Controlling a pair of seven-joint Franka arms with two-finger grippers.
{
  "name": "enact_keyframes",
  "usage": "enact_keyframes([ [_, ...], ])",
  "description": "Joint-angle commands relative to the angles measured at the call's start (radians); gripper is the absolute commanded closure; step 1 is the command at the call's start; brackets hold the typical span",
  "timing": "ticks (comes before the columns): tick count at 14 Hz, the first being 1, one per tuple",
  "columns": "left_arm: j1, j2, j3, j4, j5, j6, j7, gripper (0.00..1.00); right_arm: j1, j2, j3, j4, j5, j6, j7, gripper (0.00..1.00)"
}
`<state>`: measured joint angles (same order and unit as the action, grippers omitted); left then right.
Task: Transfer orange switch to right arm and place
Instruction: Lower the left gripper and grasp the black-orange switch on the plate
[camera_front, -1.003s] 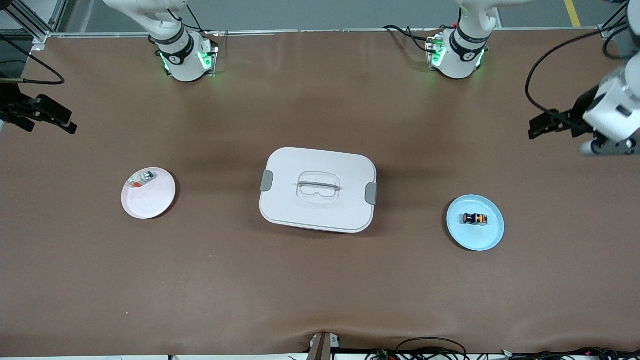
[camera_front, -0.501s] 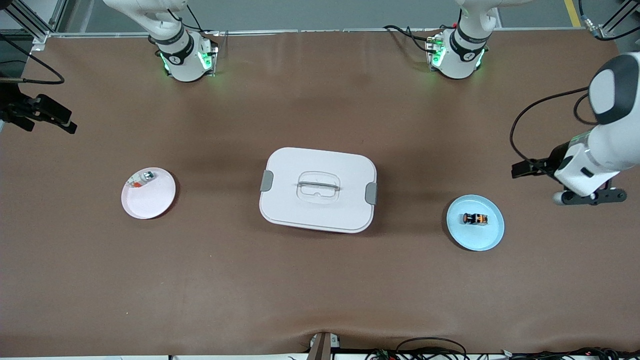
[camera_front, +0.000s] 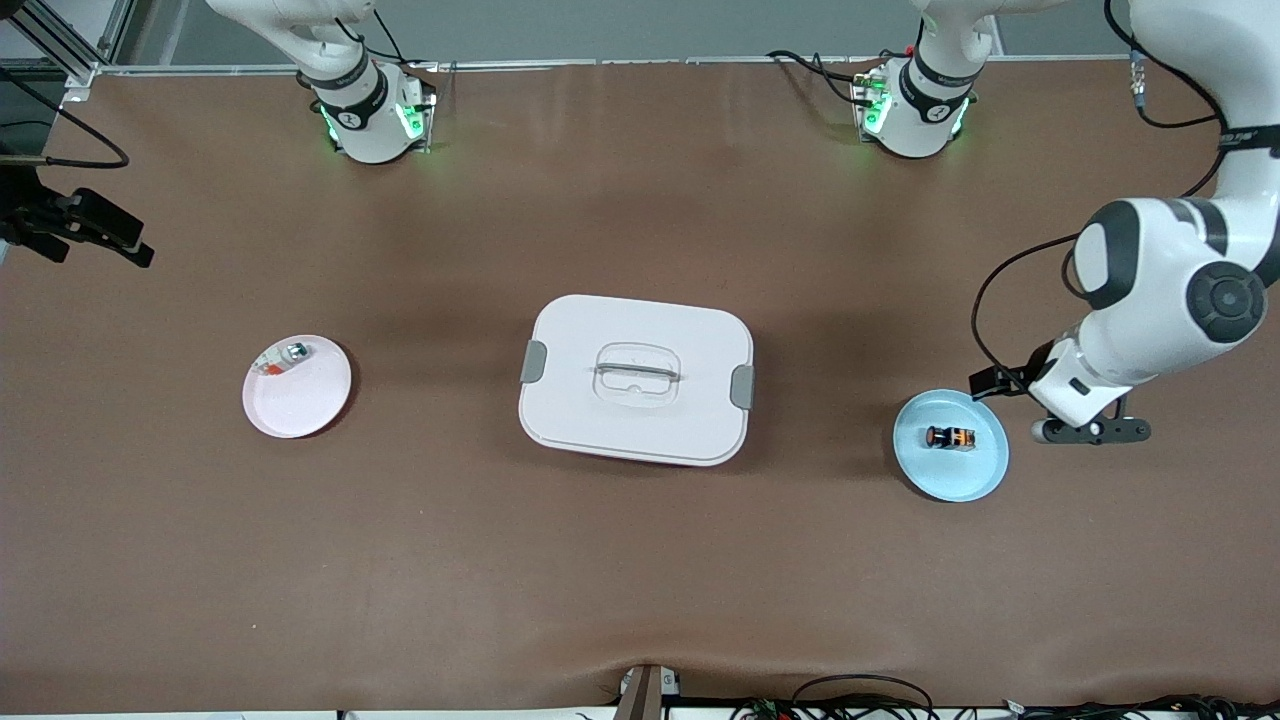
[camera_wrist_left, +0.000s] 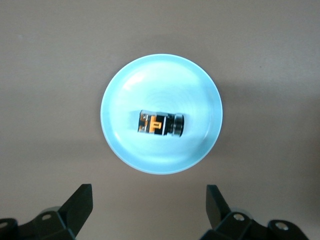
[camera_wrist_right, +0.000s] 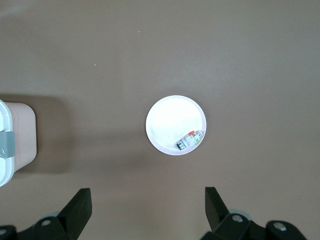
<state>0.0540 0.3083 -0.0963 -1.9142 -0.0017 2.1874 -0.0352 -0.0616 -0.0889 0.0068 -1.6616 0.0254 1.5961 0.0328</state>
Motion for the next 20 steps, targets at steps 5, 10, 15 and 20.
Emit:
enact_keyframes([
  [5, 0.001, 0.133, -0.003, -0.005, 0.049, 0.173, 0.014, 0.00, -0.015, -0.012, 0.013, 0.000, -0.010, -0.008, 0.006, 0.00],
  [10, 0.004, 0.205, -0.003, -0.005, 0.049, 0.245, 0.015, 0.00, -0.015, -0.012, 0.013, 0.000, -0.010, -0.008, 0.006, 0.00],
  [15, 0.003, 0.253, -0.005, -0.002, 0.049, 0.301, 0.015, 0.00, -0.014, -0.012, 0.013, 0.000, -0.010, -0.010, 0.006, 0.00],
  [20, 0.000, 0.288, -0.006, 0.006, 0.049, 0.325, 0.015, 0.15, -0.012, -0.012, 0.013, 0.000, -0.010, -0.010, 0.006, 0.00],
])
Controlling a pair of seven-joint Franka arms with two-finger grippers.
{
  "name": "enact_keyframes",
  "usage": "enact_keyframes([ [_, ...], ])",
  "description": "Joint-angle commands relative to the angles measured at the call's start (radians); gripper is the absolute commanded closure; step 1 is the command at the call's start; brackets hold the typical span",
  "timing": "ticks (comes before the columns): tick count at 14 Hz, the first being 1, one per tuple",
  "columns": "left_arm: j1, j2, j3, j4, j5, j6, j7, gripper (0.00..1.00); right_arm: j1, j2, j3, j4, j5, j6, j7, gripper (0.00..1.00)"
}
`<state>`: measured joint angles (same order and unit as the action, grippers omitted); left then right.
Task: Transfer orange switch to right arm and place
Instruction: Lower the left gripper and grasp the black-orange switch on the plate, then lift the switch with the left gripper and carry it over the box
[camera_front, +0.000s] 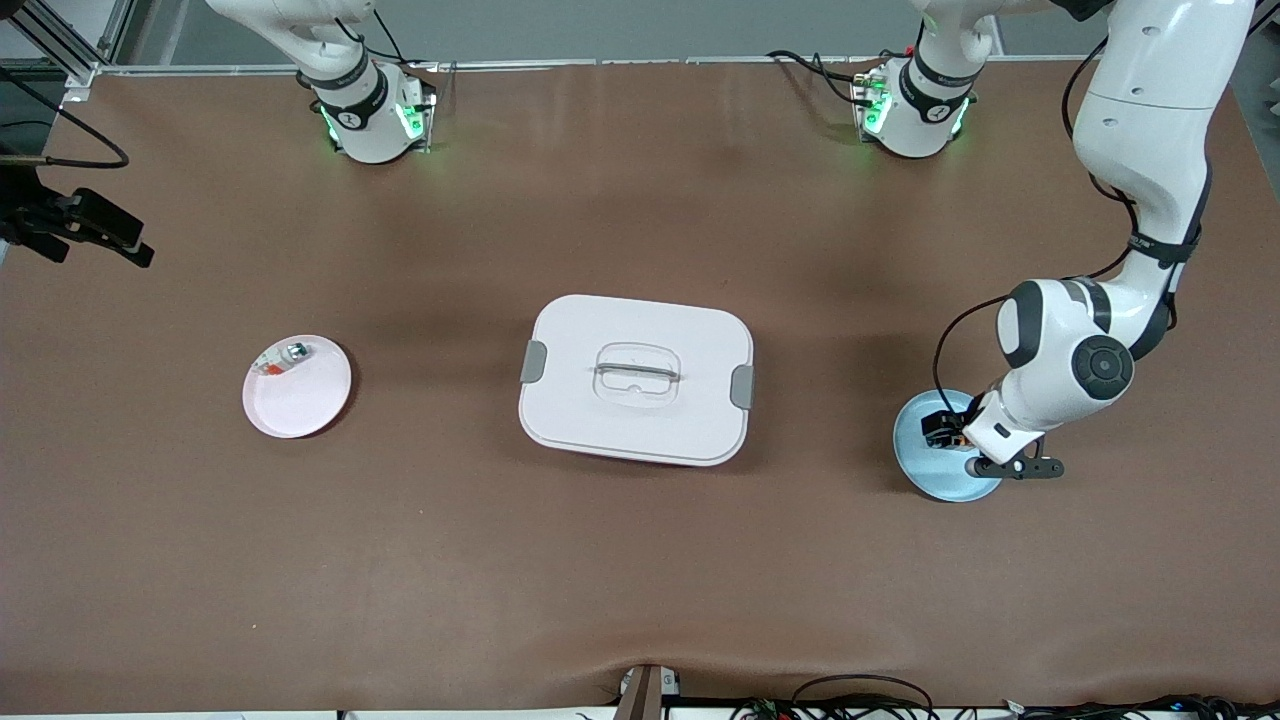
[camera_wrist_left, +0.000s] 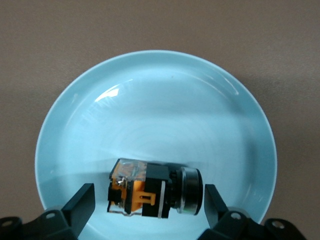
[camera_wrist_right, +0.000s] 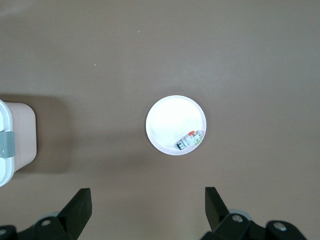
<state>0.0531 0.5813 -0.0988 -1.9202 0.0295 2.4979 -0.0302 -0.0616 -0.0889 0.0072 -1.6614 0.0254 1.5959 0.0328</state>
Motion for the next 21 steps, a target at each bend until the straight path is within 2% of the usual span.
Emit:
enact_keyframes([
  [1, -0.001, 0.018, -0.004, 0.013, 0.018, 0.013, 0.010, 0.25, -0.012, -0.012, 0.013, 0.000, -0.010, -0.010, 0.006, 0.00],
  [2, -0.001, 0.023, -0.004, 0.013, 0.018, 0.013, 0.010, 0.39, -0.012, -0.012, 0.013, 0.000, -0.010, -0.010, 0.006, 0.00],
  [4, -0.001, 0.023, -0.004, 0.013, 0.018, 0.013, 0.009, 0.74, -0.012, -0.012, 0.014, 0.000, -0.010, -0.010, 0.006, 0.00],
  [5, 0.001, 0.017, -0.006, 0.015, 0.018, 0.012, 0.009, 0.88, -0.012, -0.012, 0.014, 0.000, -0.010, -0.010, 0.004, 0.00],
  [6, 0.002, 0.011, -0.006, 0.017, 0.018, 0.009, 0.010, 0.95, -0.012, -0.012, 0.014, 0.000, -0.010, -0.010, 0.004, 0.00],
  [8, 0.005, -0.026, -0.007, 0.017, 0.018, -0.007, 0.007, 0.98, -0.012, -0.012, 0.014, 0.000, -0.010, -0.010, 0.004, 0.00],
  [11, 0.002, -0.086, -0.016, 0.053, 0.007, -0.124, 0.006, 0.99, -0.014, -0.012, 0.014, 0.000, -0.010, -0.010, 0.004, 0.00],
  [16, 0.004, -0.144, -0.073, 0.173, -0.066, -0.350, -0.036, 1.00, -0.020, -0.012, 0.011, 0.002, -0.010, -0.011, -0.005, 0.00],
  [21, 0.002, -0.158, -0.148, 0.274, -0.147, -0.470, -0.196, 1.00, -0.049, -0.006, 0.010, 0.005, -0.002, -0.037, -0.004, 0.00],
])
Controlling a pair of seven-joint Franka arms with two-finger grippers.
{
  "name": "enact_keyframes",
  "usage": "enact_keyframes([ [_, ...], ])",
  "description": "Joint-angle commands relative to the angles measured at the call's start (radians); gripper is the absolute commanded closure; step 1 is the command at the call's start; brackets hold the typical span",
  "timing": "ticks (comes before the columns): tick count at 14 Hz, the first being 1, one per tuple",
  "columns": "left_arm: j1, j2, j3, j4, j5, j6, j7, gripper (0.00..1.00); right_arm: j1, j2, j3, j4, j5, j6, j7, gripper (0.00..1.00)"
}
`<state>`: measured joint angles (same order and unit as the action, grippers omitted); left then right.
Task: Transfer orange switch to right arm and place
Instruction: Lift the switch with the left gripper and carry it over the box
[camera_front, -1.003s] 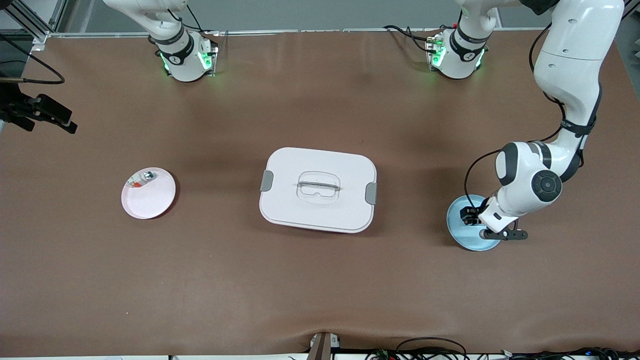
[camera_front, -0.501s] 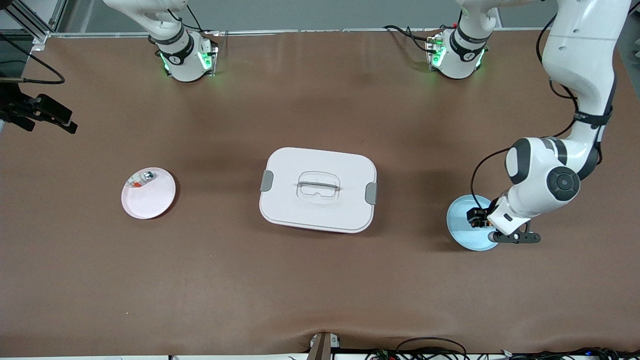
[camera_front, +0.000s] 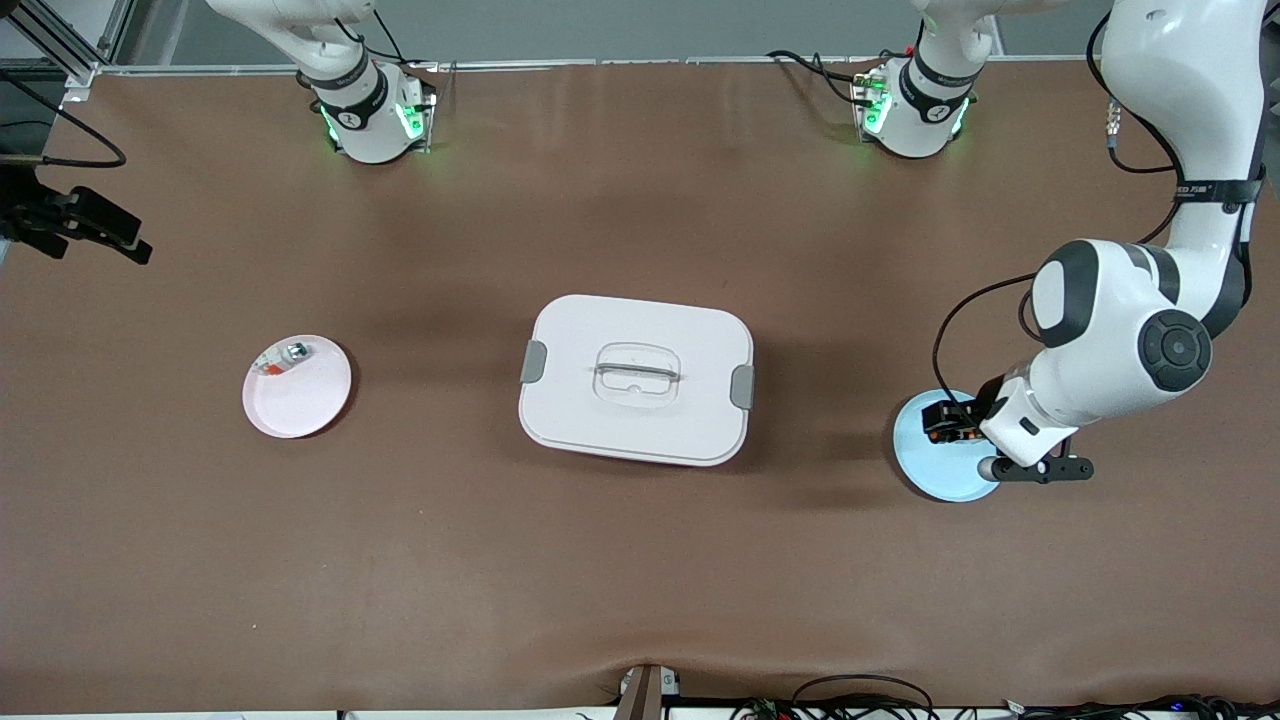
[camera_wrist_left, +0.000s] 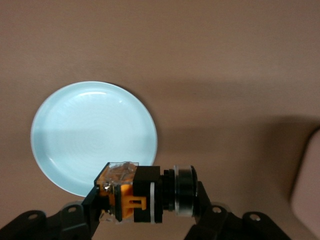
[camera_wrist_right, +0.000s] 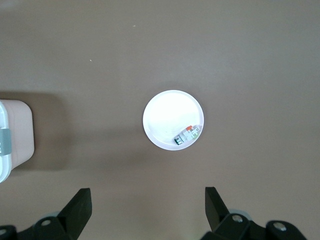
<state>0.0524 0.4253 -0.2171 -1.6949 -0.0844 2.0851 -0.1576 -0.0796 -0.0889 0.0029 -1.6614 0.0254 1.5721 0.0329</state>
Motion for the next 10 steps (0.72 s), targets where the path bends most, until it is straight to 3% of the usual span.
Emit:
enact_keyframes([
  [1, 0.001, -0.002, -0.048, 0.070, -0.040, -0.077, -0.129, 1.00, -0.031, -0.002, 0.014, 0.003, -0.002, -0.017, 0.005, 0.00],
  [8, -0.008, 0.010, -0.231, 0.127, -0.089, -0.089, -0.615, 1.00, -0.052, 0.012, 0.014, 0.008, 0.004, -0.033, -0.004, 0.00],
  [10, -0.057, 0.026, -0.248, 0.167, -0.092, -0.089, -0.719, 1.00, -0.052, 0.015, 0.014, 0.012, 0.005, -0.033, -0.005, 0.00],
])
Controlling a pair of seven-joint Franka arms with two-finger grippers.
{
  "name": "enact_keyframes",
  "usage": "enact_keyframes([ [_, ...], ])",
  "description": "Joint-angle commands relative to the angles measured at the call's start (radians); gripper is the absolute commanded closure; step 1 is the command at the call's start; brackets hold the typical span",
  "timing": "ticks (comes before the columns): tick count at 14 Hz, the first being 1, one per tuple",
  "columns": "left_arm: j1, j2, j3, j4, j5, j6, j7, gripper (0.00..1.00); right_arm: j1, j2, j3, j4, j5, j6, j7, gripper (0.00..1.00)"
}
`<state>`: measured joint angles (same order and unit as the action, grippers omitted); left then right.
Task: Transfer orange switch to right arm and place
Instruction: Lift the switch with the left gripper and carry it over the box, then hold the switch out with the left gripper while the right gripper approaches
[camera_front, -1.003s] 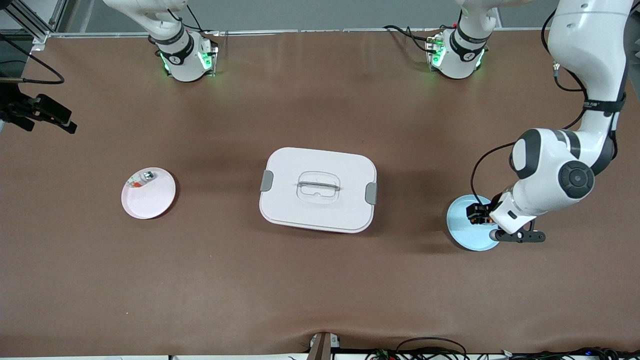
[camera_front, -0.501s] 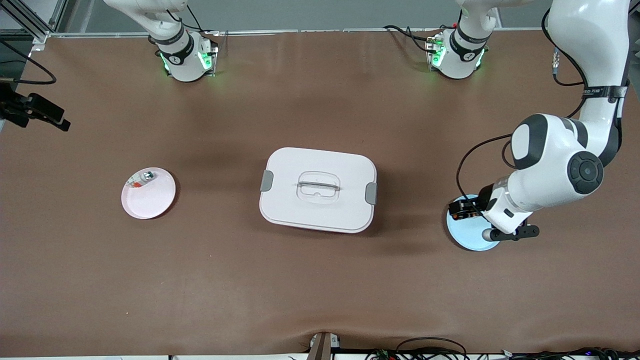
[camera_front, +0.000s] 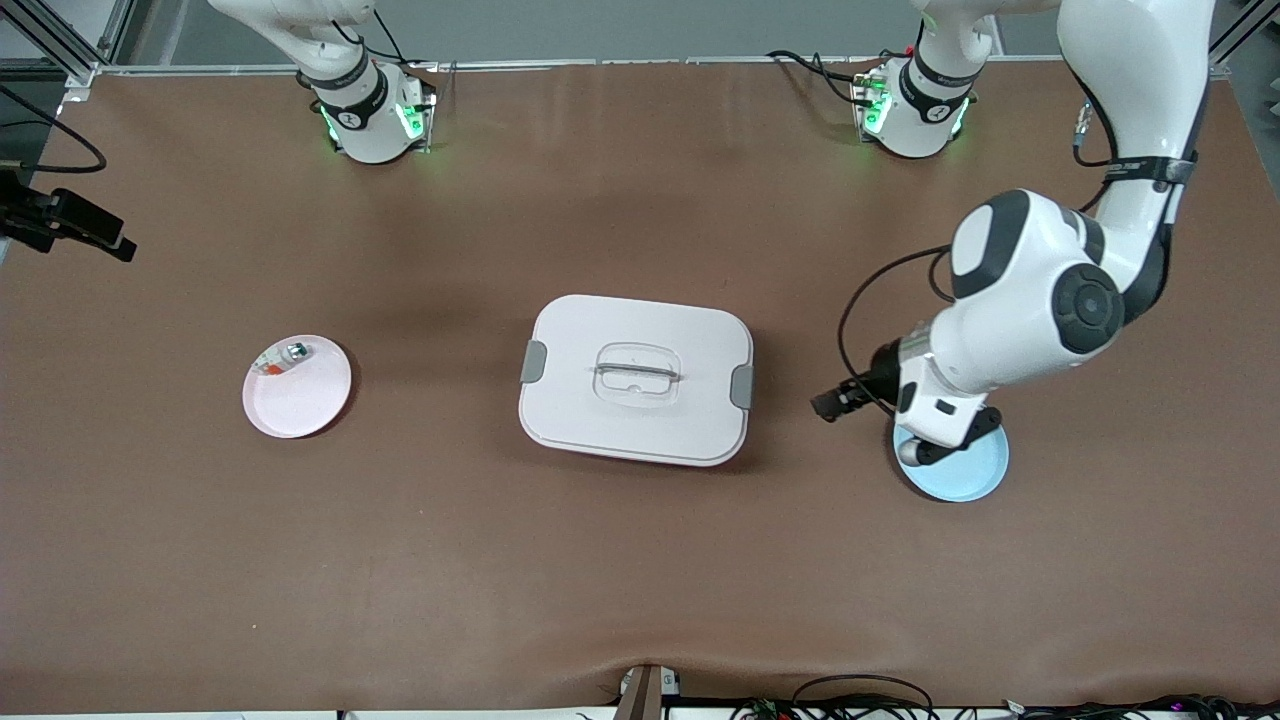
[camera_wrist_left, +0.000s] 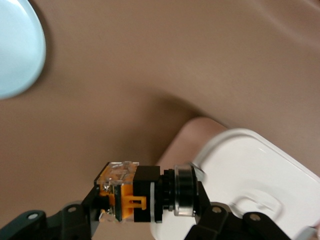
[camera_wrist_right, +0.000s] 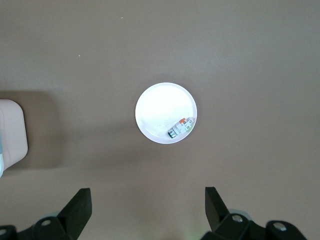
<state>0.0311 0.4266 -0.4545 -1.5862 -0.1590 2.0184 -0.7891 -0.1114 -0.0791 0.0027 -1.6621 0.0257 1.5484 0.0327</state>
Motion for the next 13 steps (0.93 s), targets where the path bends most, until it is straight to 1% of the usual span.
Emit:
enact_keyframes([
  [1, -0.062, 0.027, -0.010, 0.066, -0.017, -0.021, -0.149, 1.00, -0.019, 0.012, 0.014, 0.012, 0.005, -0.010, 0.006, 0.00],
  [2, -0.086, 0.035, -0.012, 0.074, -0.022, -0.015, -0.203, 1.00, -0.016, 0.031, 0.016, 0.018, 0.002, -0.010, 0.001, 0.00],
  [4, -0.140, 0.061, -0.010, 0.129, -0.053, -0.006, -0.310, 1.00, -0.017, 0.064, 0.016, 0.016, 0.008, -0.014, -0.003, 0.00],
  [6, -0.186, 0.090, -0.012, 0.178, -0.060, 0.016, -0.421, 1.00, -0.016, 0.067, 0.016, 0.018, 0.008, -0.014, -0.008, 0.00],
  [9, -0.256, 0.104, -0.012, 0.190, -0.094, 0.120, -0.568, 1.00, -0.021, 0.120, 0.016, 0.018, 0.010, -0.005, -0.007, 0.00],
  [11, -0.299, 0.112, -0.012, 0.193, -0.125, 0.187, -0.633, 1.00, -0.022, 0.176, 0.016, 0.031, 0.008, -0.011, -0.008, 0.00],
  [13, -0.336, 0.133, -0.012, 0.224, -0.129, 0.220, -0.697, 1.00, -0.022, 0.176, 0.016, 0.033, 0.008, -0.014, -0.013, 0.00],
])
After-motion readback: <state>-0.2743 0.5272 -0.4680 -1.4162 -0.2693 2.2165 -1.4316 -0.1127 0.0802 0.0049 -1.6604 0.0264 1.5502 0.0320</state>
